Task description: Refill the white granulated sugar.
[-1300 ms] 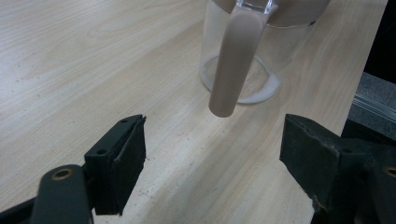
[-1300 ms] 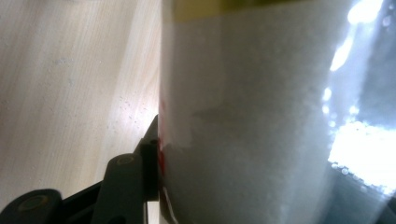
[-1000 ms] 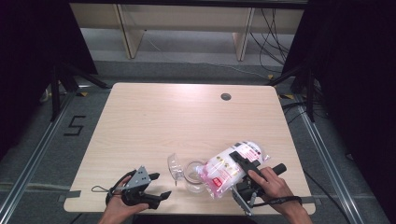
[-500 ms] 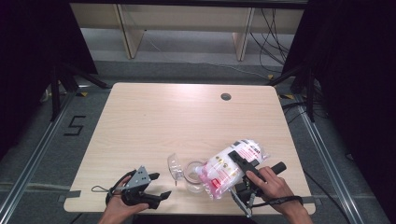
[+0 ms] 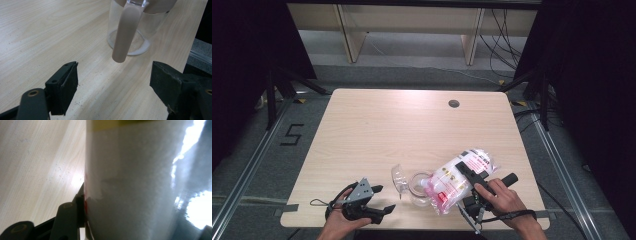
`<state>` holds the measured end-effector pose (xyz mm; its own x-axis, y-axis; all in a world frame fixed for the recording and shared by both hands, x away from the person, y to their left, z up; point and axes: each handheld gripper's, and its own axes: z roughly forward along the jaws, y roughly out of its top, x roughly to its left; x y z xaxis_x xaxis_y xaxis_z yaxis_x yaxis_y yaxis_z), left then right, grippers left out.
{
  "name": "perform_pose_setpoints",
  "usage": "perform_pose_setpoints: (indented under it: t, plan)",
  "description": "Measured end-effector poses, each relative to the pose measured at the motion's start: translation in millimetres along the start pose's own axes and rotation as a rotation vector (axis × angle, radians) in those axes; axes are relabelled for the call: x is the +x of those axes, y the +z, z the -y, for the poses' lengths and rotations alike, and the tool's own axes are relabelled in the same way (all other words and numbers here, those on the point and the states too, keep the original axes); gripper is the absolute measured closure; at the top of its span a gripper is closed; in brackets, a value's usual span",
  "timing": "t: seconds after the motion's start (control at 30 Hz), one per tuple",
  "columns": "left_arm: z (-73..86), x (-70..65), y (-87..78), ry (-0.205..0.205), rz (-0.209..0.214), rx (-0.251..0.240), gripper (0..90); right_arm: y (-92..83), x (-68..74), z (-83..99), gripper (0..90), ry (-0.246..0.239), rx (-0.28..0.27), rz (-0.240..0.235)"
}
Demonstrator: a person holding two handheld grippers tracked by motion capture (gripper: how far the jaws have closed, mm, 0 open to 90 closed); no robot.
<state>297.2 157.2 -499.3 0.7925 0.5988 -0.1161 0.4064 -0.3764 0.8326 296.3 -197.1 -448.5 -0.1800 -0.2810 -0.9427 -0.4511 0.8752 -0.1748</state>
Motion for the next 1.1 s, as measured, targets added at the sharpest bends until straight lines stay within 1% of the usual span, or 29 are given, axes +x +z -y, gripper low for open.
perform_pose_setpoints:
  t: [0.07,0.2,0.23,0.3,0.37,0.4,0.47,0.53,0.57,0.6,0.63,0.77,0.9,0.93,0.97,1.0,1.03,1.07,1.1]
  plan:
    - [0.0,-0.1,-0.1,-0.001,-0.001,0.0,22.2,0.7,0.5,0.1,50.9,0.0,-0.006,0.0]
    - [0.2,-0.3,0.0,-0.004,-0.002,0.0,22.2,0.6,-1.6,-1.3,51.0,-0.031,0.001,0.003]
    - [0.1,0.0,0.0,0.0,0.001,0.0,22.2,0.8,-2.1,-1.5,51.0,-0.037,-0.003,0.005]
    - [0.1,0.0,0.0,-0.001,0.0,0.0,22.2,0.3,-2.7,-1.7,51.1,-0.04,0.007,0.005]
    - [0.2,-0.4,0.0,-0.006,-0.001,0.0,22.2,1.0,-2.2,-1.4,51.1,-0.035,0.002,0.011]
    - [0.1,0.1,0.0,0.003,-0.001,0.0,22.2,1.0,-2.2,-1.3,51.1,-0.033,0.002,0.011]
    - [0.0,0.1,0.0,0.0,0.0,0.0,22.2,0.4,-2.7,-1.8,51.1,-0.04,0.01,0.003]
    - [0.3,0.1,0.5,-0.002,0.001,-0.006,22.2,0.8,-2.2,-1.7,51.2,-0.036,0.001,0.012]
    - [-0.1,-0.1,-0.2,-0.001,-0.003,0.002,22.2,0.9,-2.3,-1.9,51.2,-0.037,0.0,0.011]
    - [0.0,0.0,0.0,0.0,0.0,0.0,22.2,0.6,-3.0,-2.5,51.2,-0.042,0.008,0.003]
    - [0.0,0.0,-0.2,0.001,-0.001,0.0,22.2,0.9,-3.5,-2.7,51.2,-0.05,0.002,0.003]
    - [0.1,0.0,-0.3,-0.003,-0.001,0.0,22.2,0.9,-3.0,-2.9,51.3,-0.049,0.0,0.005]
    - [-0.1,0.0,-0.1,0.001,-0.001,0.0,22.2,0.8,-3.5,-3.1,51.4,-0.051,-0.003,0.004]
    - [-0.1,0.0,-0.1,0.001,0.0,0.0,22.2,1.0,-3.9,-3.0,51.4,-0.056,-0.007,0.007]
    - [-0.1,0.0,-0.1,0.001,-0.001,0.0,22.2,2.6,-4.6,-2.7,51.4,-0.073,-0.032,0.03]
    - [0.0,0.1,-0.2,0.001,-0.001,0.0,22.2,0.6,-3.9,-2.9,51.4,-0.059,-0.001,0.003]
    - [0.0,0.1,-0.1,0.0,-0.001,0.0,22.2,0.6,-3.8,-2.6,51.5,-0.055,-0.001,0.002]
    - [0.0,0.1,-0.2,0.001,-0.001,0.0,22.2,0.8,-3.0,-2.2,51.5,-0.048,-0.007,0.012]
    - [0.0,0.2,-0.2,0.001,-0.001,0.0,22.2,0.5,-2.5,-2.0,51.5,-0.041,-0.002,0.011]
